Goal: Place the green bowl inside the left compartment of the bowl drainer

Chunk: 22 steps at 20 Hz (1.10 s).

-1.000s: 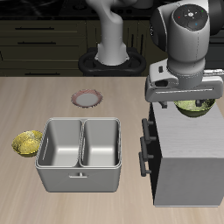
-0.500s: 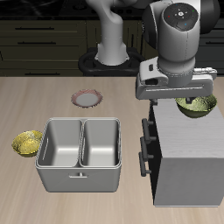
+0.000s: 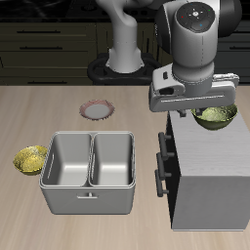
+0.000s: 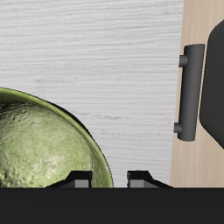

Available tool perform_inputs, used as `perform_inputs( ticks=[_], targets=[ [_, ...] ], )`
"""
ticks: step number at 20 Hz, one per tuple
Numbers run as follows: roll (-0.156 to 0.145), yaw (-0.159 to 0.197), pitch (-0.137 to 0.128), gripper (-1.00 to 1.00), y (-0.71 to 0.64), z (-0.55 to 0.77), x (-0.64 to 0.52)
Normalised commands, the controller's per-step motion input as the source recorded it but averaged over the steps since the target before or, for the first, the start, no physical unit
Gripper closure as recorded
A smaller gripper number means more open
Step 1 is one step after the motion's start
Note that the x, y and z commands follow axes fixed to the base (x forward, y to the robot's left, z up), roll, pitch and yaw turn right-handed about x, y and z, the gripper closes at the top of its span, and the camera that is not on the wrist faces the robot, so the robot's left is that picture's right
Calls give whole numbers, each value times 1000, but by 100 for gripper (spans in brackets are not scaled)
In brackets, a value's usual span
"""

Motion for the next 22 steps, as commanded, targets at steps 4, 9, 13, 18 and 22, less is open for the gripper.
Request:
perform_inputs(
  ticks=[4, 9, 13, 18, 22],
  targets=[
    [5, 2, -1, 100, -15, -4, -13],
    [-5, 15, -20, 100, -80, 70, -6],
    [-42, 8, -16, 100, -280, 95, -28],
    [-77, 4, -44, 100, -560, 293, -150],
    [-96, 0, -41, 100, -708, 286, -202]
  ],
)
